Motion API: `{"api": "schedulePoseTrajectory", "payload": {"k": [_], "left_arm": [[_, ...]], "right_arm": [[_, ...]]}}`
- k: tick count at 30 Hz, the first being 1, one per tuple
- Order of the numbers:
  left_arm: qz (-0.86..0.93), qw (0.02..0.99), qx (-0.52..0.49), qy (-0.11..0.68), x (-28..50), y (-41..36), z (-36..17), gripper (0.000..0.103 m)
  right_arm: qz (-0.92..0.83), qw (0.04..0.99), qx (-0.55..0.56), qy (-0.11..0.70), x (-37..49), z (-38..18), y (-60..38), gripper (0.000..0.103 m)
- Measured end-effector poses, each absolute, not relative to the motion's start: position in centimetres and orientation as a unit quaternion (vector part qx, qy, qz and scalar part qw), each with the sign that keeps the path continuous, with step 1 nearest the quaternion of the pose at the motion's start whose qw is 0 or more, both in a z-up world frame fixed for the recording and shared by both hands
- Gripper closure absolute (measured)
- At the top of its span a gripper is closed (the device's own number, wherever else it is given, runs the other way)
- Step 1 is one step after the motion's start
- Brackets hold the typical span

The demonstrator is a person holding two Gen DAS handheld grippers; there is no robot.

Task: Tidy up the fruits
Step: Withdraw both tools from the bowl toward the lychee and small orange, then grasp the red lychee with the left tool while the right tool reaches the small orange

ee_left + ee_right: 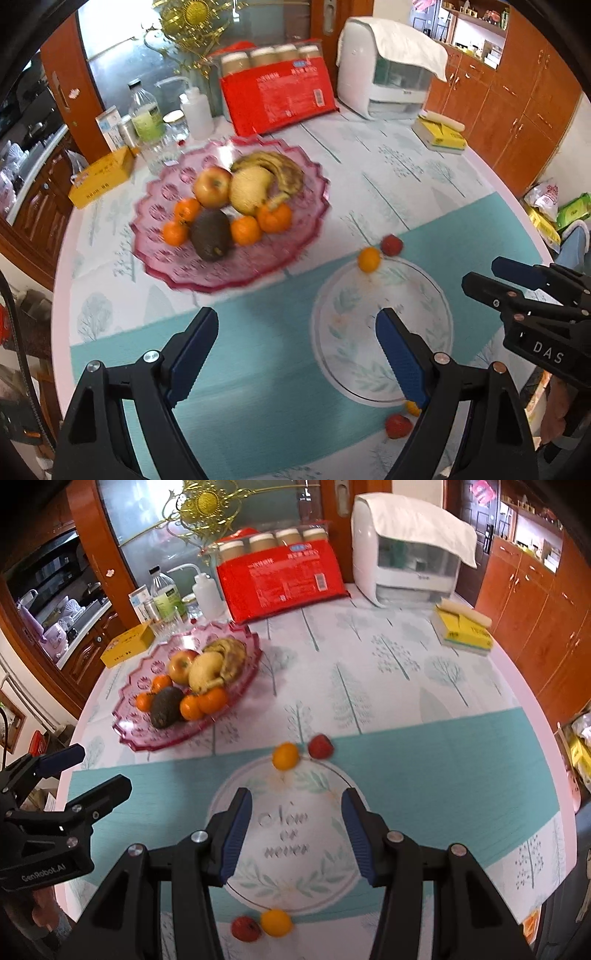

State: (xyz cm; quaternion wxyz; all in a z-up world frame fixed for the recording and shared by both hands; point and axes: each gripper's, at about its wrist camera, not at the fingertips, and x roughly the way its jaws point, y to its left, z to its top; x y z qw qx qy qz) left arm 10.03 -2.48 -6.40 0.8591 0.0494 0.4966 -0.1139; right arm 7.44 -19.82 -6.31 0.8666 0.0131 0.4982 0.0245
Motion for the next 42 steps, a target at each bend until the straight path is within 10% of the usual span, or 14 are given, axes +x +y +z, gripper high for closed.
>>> {"api": "schedulePoseTrajectory", "payload": {"k": [30,42], "left_arm": [[-0.127,0.799,0.035,0.586,-0.1,-8.7,-16.9,0.017],[-0.16,0.784,0.0,0.6,-1.1,-8.9,-19.1,0.05]], "right_arm": [[0.103,0.827,-0.009,0.553,-0.4,-14.5,-23.4,0.052],[0.125,0.818,0.001,0.562,-0.9,-15.8,-22.5,0.052]]}}
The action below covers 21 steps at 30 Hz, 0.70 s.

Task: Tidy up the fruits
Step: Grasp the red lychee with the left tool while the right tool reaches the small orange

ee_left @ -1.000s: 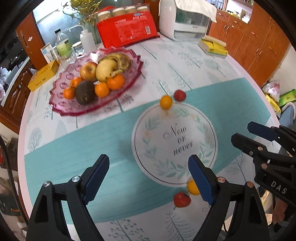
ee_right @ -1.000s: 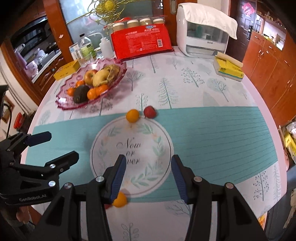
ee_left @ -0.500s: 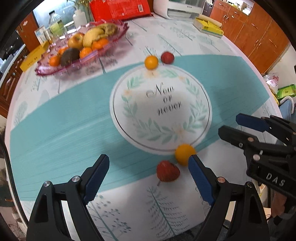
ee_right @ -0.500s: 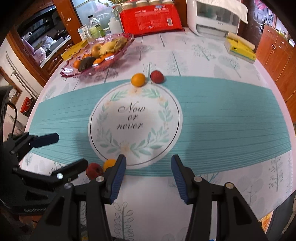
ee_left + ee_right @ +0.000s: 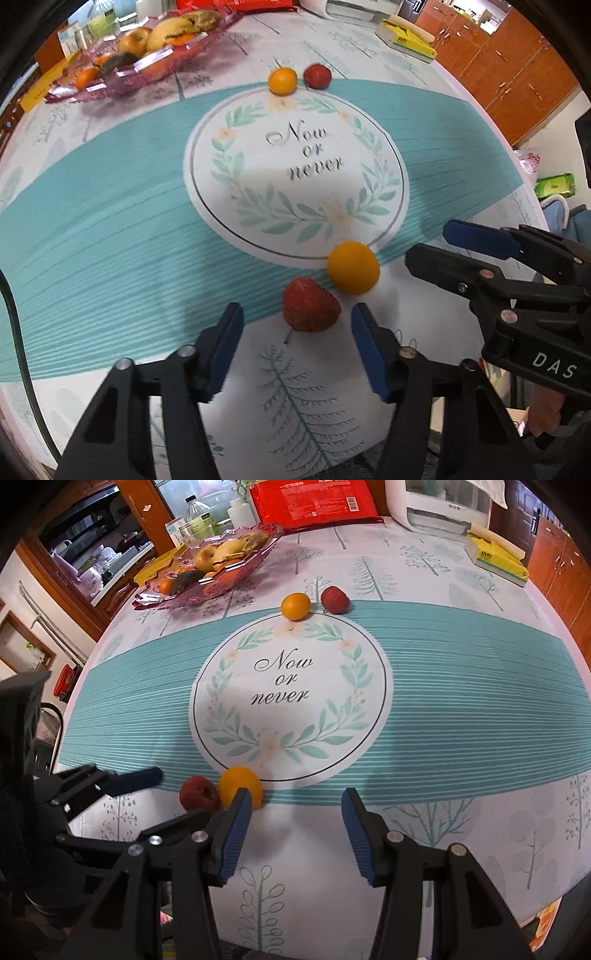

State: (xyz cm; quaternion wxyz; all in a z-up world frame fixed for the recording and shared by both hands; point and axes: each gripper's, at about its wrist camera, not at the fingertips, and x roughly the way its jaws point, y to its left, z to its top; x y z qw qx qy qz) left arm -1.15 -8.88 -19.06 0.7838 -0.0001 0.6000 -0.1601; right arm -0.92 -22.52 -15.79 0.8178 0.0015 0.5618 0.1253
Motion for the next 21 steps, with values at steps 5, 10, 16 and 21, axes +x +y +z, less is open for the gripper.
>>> {"api": "schedulePoseTrajectory", "payload": {"k": [5,10,16,21], "left_arm": [[-0.169,0.781,-0.015,0.601,-1.3,-9.0,-19.6,0.063],[-0.176,0.784,-0.027,0.595,-1.4,-8.7,-19.4,0.07],[-0.181,0.787,-0.029,0.589,-1.2,-8.5,-19.5,0.07],[-0.187,0.799,-0.011,0.572,-1.2,-9.0,-19.5,0.071]], "right_arm": [[0.131,0.814,0.0,0.566,-1.0,-16.1,-22.0,0.052],[0.138,0.812,-0.002,0.567,-1.0,-16.3,-21.4,0.052],[0.144,0.808,-0.002,0.572,-0.8,-16.6,-20.7,0.052],[0.147,0.804,0.001,0.576,-0.7,-16.9,-20.4,0.052]]}}
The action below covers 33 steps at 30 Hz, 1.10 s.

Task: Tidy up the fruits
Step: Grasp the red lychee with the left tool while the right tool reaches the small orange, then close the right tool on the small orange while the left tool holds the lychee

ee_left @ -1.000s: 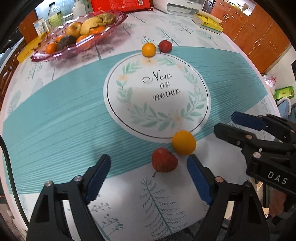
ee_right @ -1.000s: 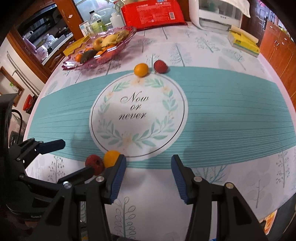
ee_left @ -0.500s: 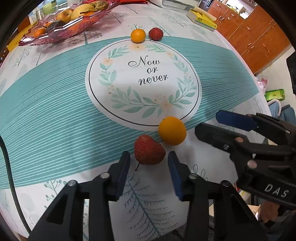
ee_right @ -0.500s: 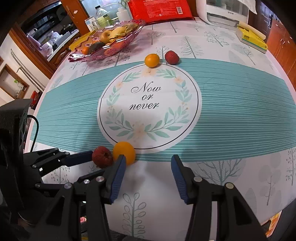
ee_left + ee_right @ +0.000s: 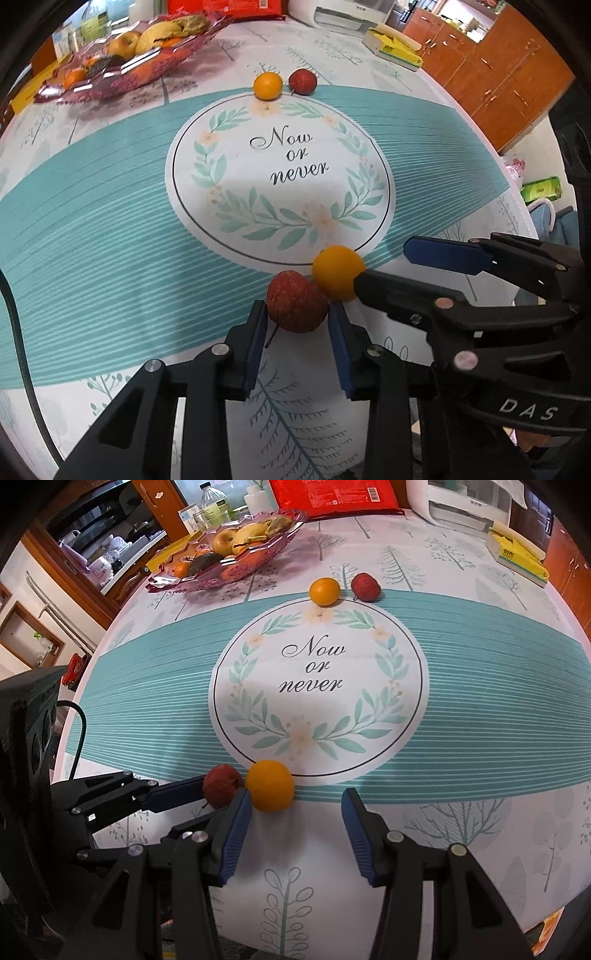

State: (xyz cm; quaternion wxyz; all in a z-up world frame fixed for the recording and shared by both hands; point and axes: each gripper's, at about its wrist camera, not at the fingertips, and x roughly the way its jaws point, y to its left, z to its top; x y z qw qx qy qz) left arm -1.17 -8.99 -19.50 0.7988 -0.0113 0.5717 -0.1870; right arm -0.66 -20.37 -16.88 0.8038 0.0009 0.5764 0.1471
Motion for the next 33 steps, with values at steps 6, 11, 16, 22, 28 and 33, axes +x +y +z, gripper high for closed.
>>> {"api": "schedulePoseTrajectory", "payload": {"k": [6,11,16,22,28,33], "left_arm": [[-0.19,0.807,-0.001,0.559,-1.0,-8.8,-19.5,0.073],[-0.182,0.81,-0.011,0.557,-0.9,-6.9,-19.4,0.073],[-0.168,0.812,-0.02,0.558,-0.9,-5.2,-19.4,0.073],[-0.166,0.817,-0.035,0.551,-0.7,-4.3,-18.9,0.074],[-0.17,0.821,-0.044,0.544,-0.4,-4.2,-17.9,0.074],[-0.168,0.824,-0.054,0.538,0.2,-3.6,-15.7,0.074]], "right_arm": [[0.151,0.799,0.005,0.582,-0.3,-17.4,-19.8,0.052],[0.157,0.793,0.019,0.589,0.1,-18.0,-19.5,0.052],[0.161,0.789,0.023,0.593,0.5,-18.5,-19.0,0.056],[0.162,0.787,0.009,0.595,0.6,-18.9,-18.1,0.07],[0.165,0.793,0.002,0.587,0.7,-18.2,-17.6,0.071],[0.172,0.804,0.005,0.569,1.0,-16.0,-17.3,0.071]]}}
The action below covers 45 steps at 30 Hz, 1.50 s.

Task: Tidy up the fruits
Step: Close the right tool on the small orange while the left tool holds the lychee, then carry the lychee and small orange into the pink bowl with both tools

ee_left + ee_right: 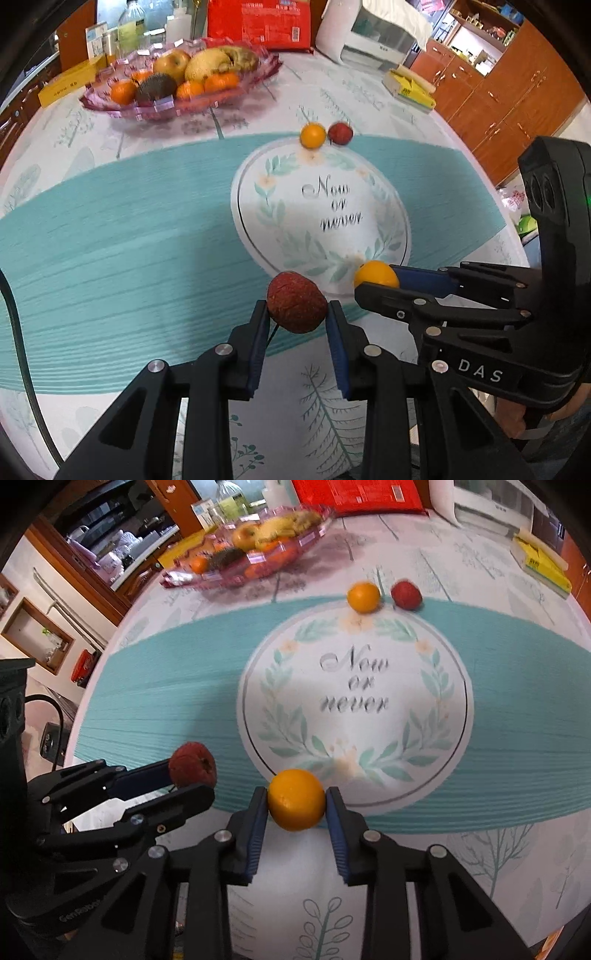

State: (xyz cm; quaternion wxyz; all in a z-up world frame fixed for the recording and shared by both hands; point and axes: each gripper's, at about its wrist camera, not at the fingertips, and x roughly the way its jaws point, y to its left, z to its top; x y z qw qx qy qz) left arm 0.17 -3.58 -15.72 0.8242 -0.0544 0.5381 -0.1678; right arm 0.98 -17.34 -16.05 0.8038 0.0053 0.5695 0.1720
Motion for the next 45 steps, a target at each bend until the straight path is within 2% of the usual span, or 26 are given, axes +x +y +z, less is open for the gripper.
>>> {"api": "schedulePoseTrajectory", "payload": {"k": [9,20,28,35,45], "left_arm": [[-0.14,0.846,-0.059,0.511,2.7,-1.2,-9.2,0.074],[-0.081,0.885,-0.021,0.458,8.5,3.4,0.9,0.074],[-0.06,0.892,0.016,0.447,14.6,5.2,4.6,0.073],[-0.049,0.894,0.012,0.446,21.1,7.5,4.0,0.073],[-0.077,0.852,-0.008,0.518,26.6,8.8,-5.9,0.073]], "right_arm": [[0.196,0.831,0.027,0.52,2.9,-8.7,-16.8,0.071],[0.227,0.875,-0.006,0.428,8.6,3.7,-13.7,0.071],[0.238,0.876,0.018,0.419,15.0,7.3,-11.0,0.071],[0.22,0.881,0.028,0.417,19.7,5.9,-8.2,0.071],[0.177,0.832,0.037,0.525,24.3,-6.1,-5.8,0.071]]}}
